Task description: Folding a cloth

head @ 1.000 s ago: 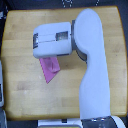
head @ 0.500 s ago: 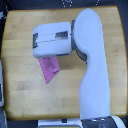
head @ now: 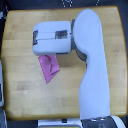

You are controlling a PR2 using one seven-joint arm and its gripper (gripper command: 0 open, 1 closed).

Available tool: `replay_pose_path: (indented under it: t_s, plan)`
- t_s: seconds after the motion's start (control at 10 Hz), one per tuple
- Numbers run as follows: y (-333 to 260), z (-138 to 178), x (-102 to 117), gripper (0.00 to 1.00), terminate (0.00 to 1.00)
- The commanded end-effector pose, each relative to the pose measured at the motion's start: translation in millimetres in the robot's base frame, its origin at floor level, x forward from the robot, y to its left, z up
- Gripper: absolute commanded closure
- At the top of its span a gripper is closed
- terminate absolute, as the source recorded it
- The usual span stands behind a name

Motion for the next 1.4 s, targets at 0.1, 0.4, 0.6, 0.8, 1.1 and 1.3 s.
replay_pose_path:
  t_s: [0.1,0.4,0.6,0.8,1.1,1.3]
  plan:
    - [-4,-5,11,0.00,0.00]
    - [-14,3,15,0.00,0.00]
    - [-19,20,18,0.00,0.00]
    - [-33,53,28,0.00,0.00]
    - [-49,93,38,0.00,0.00]
    - [-63,144,49,0.00,0.00]
